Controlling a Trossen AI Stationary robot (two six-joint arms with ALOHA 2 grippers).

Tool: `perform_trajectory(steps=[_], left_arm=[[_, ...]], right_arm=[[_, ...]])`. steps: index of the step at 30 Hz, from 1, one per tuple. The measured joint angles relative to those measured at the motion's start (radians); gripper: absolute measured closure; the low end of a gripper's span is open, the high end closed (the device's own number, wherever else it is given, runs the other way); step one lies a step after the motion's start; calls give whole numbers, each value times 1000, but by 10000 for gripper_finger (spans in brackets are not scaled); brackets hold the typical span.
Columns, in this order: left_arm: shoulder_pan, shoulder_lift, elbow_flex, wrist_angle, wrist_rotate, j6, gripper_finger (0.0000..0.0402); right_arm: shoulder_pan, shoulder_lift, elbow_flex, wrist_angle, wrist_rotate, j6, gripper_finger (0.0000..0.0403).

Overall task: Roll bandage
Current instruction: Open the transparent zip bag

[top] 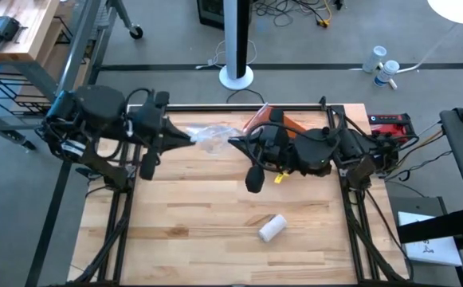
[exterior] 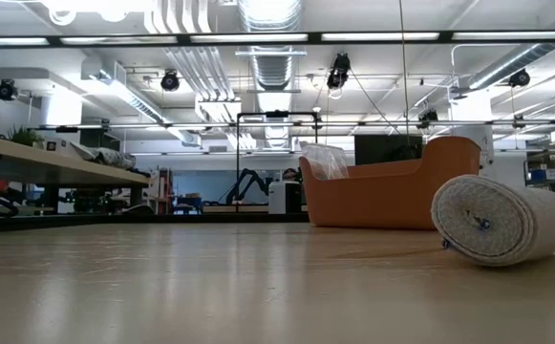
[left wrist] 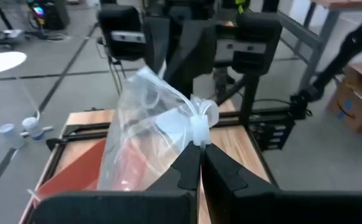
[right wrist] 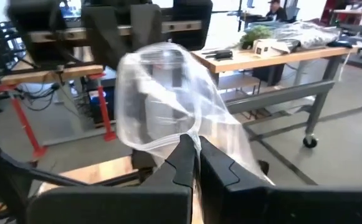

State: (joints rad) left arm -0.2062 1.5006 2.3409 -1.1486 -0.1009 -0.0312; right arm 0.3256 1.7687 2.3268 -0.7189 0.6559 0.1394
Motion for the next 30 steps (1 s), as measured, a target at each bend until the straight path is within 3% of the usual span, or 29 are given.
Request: perform_trajectory(steps=[5, 10, 17, 23, 30], left_arm=[[0, 15, -2, -62, -3, 15, 402], [0, 21, -4, -149, -37, 33, 402], [0, 24, -5, -109, -47, 99, 402], [1, 51, -7, -109, 34, 163, 402], [0, 69, -7, -118, 38, 180, 402]], right_arm=[[2, 3, -2, 91, -13, -101, 403], [8, -7, -2, 188, -104, -207, 403], [-5, -6, -4, 179, -114, -204, 403], [-23, 29, -6, 176, -115, -175, 403], [-32, 47, -6, 174, -115, -165, 403]])
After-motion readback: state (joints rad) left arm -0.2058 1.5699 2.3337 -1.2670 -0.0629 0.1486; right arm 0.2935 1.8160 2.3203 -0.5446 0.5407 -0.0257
